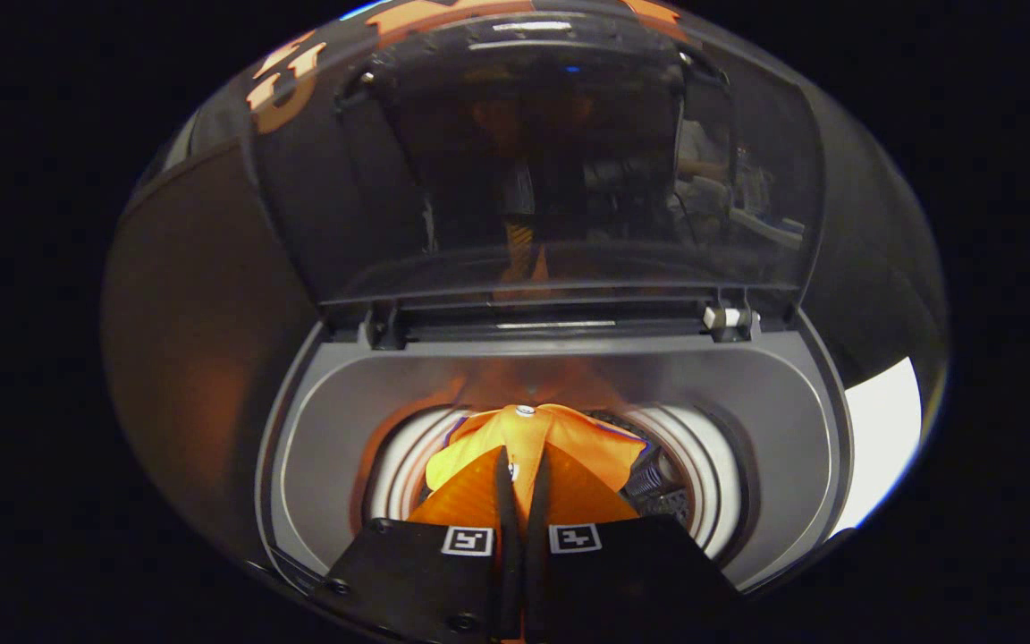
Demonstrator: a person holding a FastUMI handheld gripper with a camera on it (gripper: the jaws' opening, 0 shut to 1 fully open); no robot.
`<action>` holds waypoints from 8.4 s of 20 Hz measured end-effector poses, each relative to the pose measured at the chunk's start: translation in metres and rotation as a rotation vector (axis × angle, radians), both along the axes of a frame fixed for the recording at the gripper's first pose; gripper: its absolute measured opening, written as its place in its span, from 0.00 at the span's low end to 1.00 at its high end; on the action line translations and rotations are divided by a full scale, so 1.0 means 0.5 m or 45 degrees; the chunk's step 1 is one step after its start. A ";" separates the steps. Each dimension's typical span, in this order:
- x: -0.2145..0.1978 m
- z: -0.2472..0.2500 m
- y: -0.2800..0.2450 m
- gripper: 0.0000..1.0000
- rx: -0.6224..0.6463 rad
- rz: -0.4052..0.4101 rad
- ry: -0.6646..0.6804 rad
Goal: Put the clothes into the washing machine and then close the washing machine lid.
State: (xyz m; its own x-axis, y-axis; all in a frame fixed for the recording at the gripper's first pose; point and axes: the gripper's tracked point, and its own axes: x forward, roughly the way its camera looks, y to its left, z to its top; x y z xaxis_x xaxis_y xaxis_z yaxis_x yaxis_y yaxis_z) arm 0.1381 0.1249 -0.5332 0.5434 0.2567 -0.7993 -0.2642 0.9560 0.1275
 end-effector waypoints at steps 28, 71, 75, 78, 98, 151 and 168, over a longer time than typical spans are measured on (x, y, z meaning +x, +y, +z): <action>-0.011 -0.042 -0.018 1.00 -0.090 -0.093 0.121; 0.443 0.510 0.056 1.00 0.024 -0.092 -0.567; 0.453 0.503 0.059 0.99 0.025 -0.082 -0.570; 0.455 0.500 0.060 0.99 0.025 -0.077 -0.563; 0.342 0.519 0.029 1.00 0.038 -0.086 -0.635; -0.004 0.803 -0.038 0.98 0.115 -0.041 -0.886; -0.119 1.157 -0.200 0.98 0.226 -0.095 -1.190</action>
State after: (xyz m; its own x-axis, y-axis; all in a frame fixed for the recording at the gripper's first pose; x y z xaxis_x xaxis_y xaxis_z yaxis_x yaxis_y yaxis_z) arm 0.0784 0.0251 0.0452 0.9624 0.2711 0.0140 -0.2715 0.9616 0.0408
